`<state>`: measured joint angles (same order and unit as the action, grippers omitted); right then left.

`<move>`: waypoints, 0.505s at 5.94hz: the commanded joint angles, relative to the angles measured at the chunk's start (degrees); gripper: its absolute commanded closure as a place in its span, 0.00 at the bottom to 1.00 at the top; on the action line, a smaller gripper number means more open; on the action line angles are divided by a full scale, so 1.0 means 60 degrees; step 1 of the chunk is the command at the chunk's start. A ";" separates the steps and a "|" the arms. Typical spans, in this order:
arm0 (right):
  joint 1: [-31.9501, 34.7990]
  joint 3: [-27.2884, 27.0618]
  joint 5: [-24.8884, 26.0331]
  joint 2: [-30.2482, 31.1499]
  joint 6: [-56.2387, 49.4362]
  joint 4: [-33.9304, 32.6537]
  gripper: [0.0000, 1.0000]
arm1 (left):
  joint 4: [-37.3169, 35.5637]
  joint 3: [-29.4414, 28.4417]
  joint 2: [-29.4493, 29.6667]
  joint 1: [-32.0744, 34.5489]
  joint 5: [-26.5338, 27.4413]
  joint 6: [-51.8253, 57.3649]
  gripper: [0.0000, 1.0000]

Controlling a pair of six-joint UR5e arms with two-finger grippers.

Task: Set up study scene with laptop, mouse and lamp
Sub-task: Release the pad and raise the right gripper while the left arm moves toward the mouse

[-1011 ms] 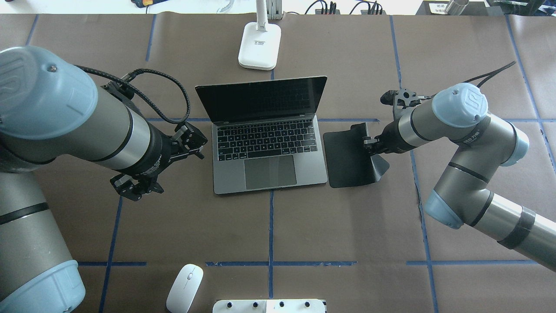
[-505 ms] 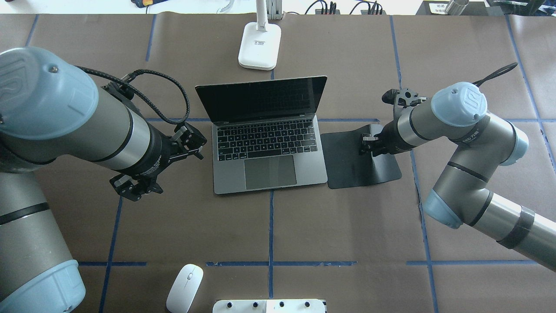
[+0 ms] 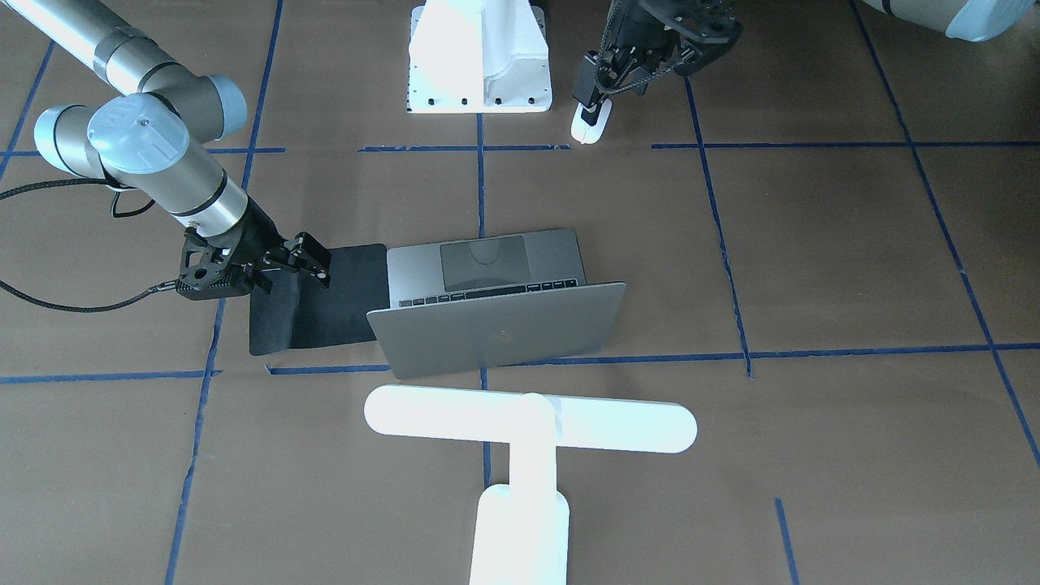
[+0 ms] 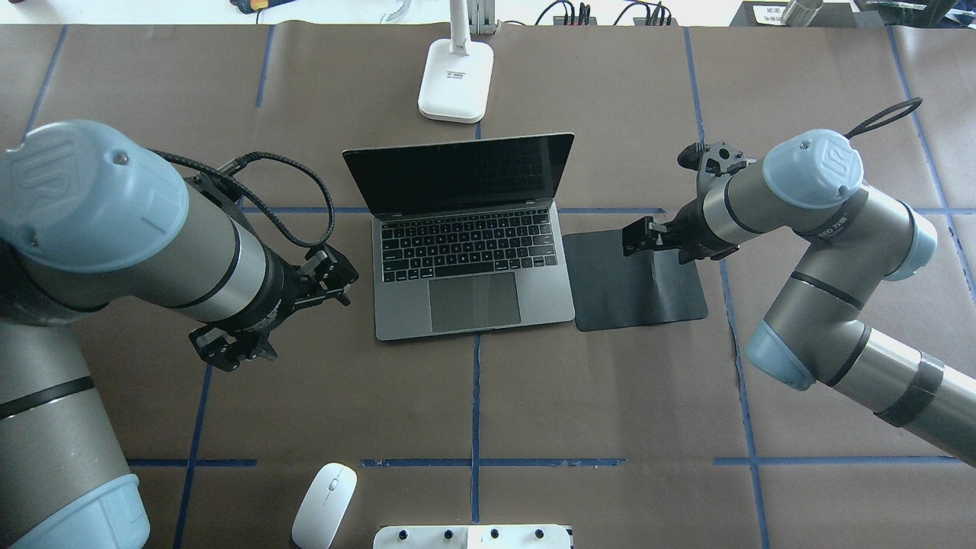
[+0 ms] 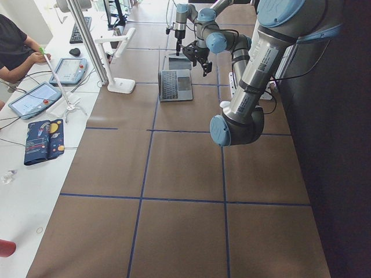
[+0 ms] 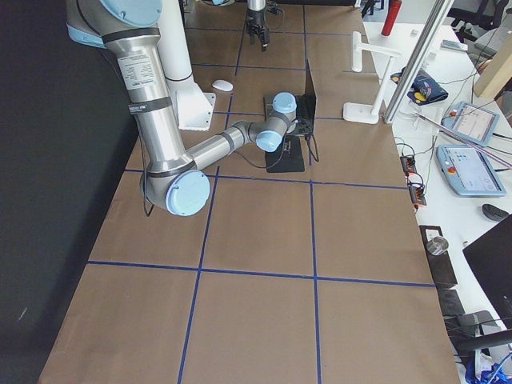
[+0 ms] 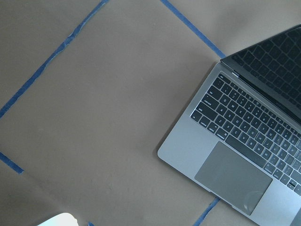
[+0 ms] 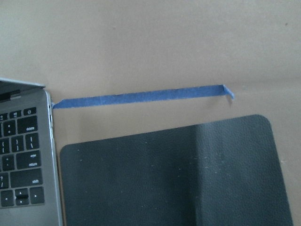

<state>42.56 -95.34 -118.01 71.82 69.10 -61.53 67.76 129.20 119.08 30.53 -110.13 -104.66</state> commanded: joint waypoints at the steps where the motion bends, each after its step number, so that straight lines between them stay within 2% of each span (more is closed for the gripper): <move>1: 0.0549 -0.0324 -0.0019 -0.0105 -0.0163 -0.1062 0.00 | 0.0132 0.0028 -0.0742 -0.0792 0.0072 0.1860 0.00; 3: 0.1164 -0.0529 -0.0048 -0.0091 -0.1313 -0.2130 0.00 | 0.2508 -0.0015 -0.2216 -0.1919 0.0570 0.2325 0.00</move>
<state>47.68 -97.66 -118.26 71.24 65.17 -70.88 76.17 129.29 110.15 22.27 -107.66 -91.82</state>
